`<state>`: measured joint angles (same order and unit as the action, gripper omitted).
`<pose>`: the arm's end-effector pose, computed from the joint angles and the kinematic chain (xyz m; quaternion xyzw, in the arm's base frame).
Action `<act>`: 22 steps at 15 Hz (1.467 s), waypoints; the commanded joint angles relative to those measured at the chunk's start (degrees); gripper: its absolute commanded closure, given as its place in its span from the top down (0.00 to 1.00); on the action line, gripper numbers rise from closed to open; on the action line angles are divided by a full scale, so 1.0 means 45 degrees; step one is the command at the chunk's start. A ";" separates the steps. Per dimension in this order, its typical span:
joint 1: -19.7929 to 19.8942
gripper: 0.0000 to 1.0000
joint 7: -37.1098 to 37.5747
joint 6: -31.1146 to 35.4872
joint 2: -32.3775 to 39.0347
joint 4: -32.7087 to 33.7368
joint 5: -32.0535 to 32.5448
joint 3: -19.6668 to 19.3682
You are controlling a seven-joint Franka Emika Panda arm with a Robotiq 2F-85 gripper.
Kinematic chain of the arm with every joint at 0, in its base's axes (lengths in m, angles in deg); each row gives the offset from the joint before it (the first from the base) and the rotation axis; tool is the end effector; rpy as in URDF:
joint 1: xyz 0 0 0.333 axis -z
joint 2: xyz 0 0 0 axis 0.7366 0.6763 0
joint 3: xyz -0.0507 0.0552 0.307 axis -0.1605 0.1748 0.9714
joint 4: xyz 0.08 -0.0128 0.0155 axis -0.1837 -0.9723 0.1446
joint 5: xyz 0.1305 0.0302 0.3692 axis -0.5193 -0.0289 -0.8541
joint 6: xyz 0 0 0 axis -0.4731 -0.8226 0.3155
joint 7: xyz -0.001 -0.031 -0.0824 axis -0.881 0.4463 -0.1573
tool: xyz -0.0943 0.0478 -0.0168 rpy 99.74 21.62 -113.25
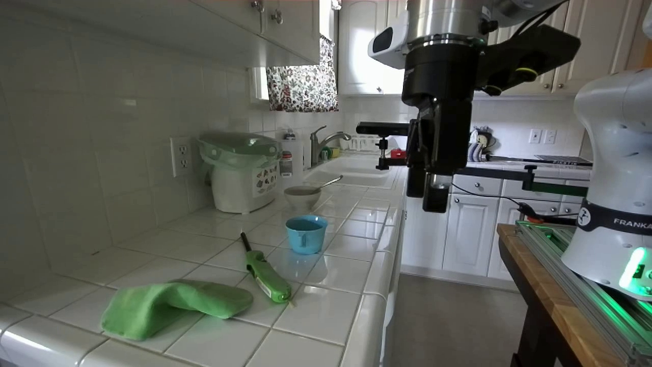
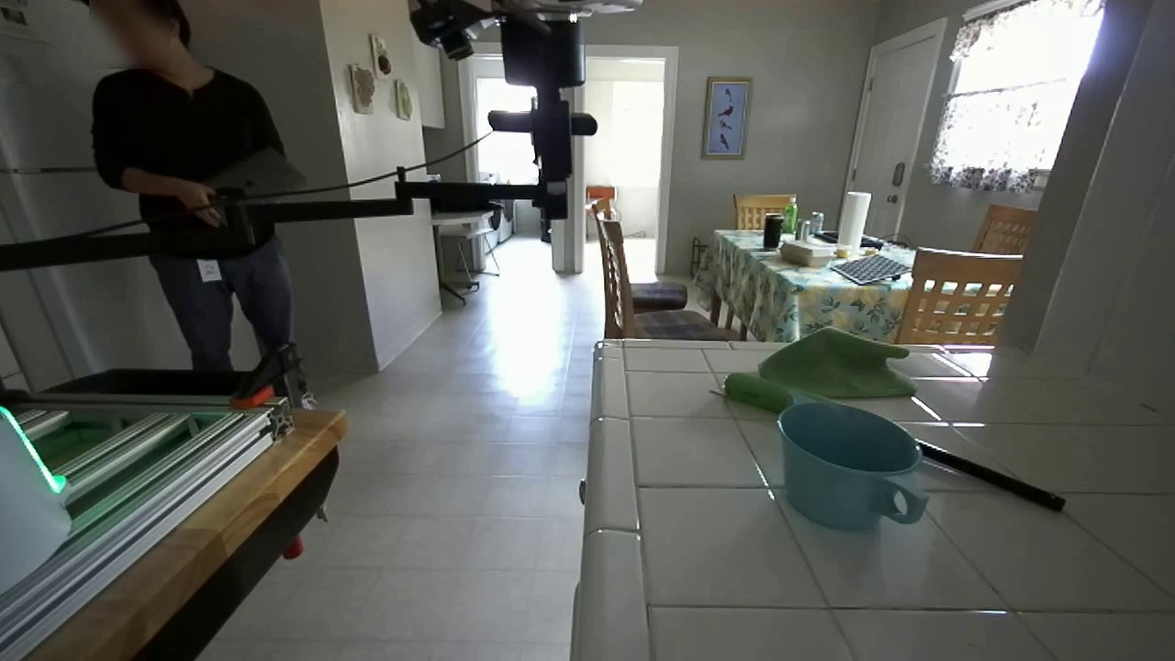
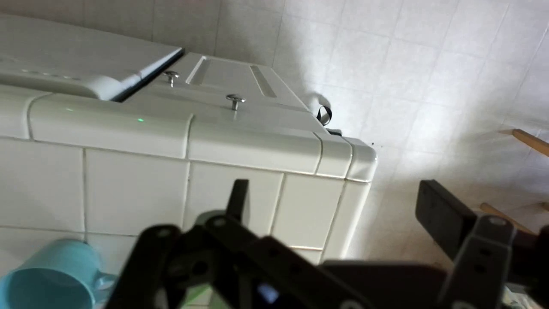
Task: Move the blue cup backwards.
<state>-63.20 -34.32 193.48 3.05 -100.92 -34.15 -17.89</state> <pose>0.3797 0.2704 0.3661 -0.9925 -0.0948 -0.0345 0.0693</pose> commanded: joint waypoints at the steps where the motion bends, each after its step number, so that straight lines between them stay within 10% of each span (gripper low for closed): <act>1: -0.0186 1.00 0.0011 0.0788 0.1796 0.1204 0.1019 0.0262; 22: 0.0708 1.00 0.0322 0.0580 0.2299 0.0655 0.0922 -0.1419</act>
<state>-60.84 -34.29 197.24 13.74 -96.96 -29.89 -23.04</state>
